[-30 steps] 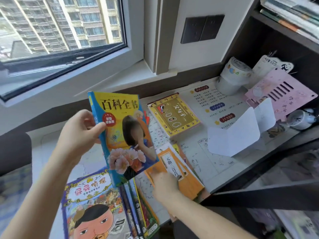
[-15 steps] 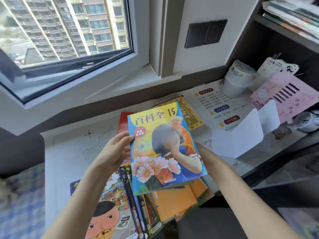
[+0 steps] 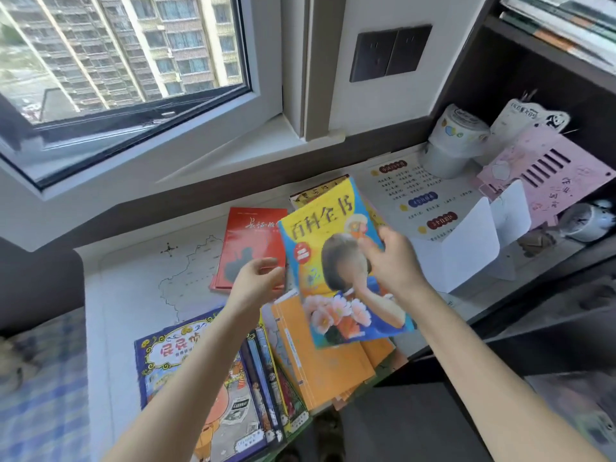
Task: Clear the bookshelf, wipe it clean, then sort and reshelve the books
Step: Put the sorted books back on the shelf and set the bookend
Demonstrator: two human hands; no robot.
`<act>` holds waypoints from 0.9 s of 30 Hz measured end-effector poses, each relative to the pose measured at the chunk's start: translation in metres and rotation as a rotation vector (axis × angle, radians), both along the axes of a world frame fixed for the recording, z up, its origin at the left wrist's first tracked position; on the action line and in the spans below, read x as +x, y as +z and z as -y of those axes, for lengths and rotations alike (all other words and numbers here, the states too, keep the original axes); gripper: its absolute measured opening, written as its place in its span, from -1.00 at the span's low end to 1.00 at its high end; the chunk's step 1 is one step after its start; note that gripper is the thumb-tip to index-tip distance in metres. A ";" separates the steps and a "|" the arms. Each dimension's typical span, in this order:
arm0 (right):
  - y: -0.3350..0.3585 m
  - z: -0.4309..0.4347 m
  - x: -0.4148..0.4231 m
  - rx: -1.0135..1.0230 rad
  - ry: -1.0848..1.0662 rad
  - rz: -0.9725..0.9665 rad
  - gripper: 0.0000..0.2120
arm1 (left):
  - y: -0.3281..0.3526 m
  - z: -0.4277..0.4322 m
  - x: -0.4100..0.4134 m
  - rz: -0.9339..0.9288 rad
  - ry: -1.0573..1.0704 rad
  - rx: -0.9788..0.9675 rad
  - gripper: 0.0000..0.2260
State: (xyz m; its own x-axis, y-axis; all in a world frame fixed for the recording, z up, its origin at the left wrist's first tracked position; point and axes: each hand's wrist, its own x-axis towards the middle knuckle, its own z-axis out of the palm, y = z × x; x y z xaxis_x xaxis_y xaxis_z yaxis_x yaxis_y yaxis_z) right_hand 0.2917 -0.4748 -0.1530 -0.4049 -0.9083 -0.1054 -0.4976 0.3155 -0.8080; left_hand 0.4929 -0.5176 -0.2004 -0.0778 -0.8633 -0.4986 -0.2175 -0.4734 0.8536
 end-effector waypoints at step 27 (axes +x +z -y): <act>-0.013 -0.002 -0.051 0.324 -0.149 -0.512 -0.84 | -0.082 0.013 -0.044 0.889 -0.551 0.136 -0.04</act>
